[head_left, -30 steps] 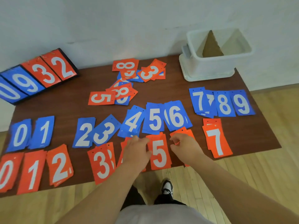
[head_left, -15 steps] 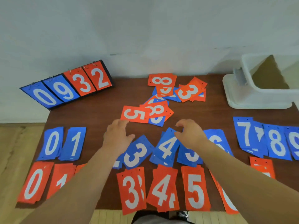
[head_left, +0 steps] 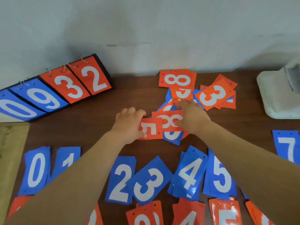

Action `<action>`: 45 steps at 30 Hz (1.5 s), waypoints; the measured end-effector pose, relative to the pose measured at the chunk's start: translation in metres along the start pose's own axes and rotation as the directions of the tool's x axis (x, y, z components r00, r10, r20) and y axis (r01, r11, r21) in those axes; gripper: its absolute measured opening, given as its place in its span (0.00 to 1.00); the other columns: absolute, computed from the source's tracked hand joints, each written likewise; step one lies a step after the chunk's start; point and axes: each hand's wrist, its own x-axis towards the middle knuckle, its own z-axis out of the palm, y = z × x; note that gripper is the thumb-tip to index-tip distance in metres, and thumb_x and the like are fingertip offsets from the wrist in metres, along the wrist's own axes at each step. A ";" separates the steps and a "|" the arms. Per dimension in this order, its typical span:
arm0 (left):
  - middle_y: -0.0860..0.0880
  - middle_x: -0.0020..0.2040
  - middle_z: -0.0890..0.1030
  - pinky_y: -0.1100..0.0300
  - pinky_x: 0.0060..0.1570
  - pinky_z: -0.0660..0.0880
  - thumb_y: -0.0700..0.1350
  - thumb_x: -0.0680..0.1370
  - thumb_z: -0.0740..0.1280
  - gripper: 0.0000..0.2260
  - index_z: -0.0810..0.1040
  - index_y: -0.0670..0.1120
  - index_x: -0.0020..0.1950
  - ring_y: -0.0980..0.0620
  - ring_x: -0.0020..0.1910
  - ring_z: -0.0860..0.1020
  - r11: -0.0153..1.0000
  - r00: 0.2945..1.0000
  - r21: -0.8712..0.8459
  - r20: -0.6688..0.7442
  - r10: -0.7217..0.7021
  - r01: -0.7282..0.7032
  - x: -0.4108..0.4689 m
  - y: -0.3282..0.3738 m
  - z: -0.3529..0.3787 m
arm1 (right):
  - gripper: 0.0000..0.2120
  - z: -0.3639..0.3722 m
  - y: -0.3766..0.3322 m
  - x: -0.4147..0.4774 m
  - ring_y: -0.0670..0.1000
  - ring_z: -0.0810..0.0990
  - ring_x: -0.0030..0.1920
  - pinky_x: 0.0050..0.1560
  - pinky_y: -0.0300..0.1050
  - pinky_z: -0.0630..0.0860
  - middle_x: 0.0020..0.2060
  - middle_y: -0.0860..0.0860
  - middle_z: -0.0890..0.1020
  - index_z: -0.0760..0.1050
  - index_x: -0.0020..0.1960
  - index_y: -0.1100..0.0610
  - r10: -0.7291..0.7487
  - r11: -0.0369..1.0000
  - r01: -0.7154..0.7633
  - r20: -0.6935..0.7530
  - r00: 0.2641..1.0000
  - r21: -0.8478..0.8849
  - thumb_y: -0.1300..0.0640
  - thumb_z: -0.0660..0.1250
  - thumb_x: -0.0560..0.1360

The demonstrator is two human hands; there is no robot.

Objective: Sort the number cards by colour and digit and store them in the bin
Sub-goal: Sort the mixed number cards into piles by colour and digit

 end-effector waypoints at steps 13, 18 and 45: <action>0.56 0.57 0.78 0.63 0.38 0.77 0.45 0.81 0.68 0.17 0.73 0.59 0.67 0.57 0.49 0.78 0.539 0.857 -0.791 -0.038 -0.514 0.288 -0.086 0.013 0.014 | 0.21 -0.012 0.043 -0.042 0.57 0.80 0.46 0.40 0.50 0.77 0.54 0.57 0.82 0.61 0.75 0.46 0.197 0.959 -0.167 -0.114 0.974 0.228 0.51 0.60 0.83; 0.61 0.50 0.78 0.61 0.45 0.79 0.43 0.82 0.67 0.11 0.78 0.58 0.60 0.61 0.47 0.79 0.407 0.832 -0.889 -0.054 -0.553 0.212 -0.131 0.064 0.011 | 0.19 -0.035 0.077 -0.083 0.59 0.80 0.56 0.50 0.50 0.76 0.60 0.56 0.81 0.69 0.71 0.51 0.285 0.826 -0.111 -0.240 0.928 0.552 0.56 0.65 0.81; 0.59 0.52 0.78 0.63 0.43 0.77 0.43 0.80 0.70 0.14 0.76 0.61 0.59 0.58 0.48 0.78 0.642 0.940 -0.767 -0.223 -0.259 -0.005 -0.250 0.376 0.074 | 0.09 -0.047 0.356 -0.412 0.51 0.82 0.50 0.46 0.52 0.84 0.51 0.45 0.80 0.75 0.57 0.45 0.490 0.500 -0.238 -0.046 0.870 0.833 0.57 0.67 0.80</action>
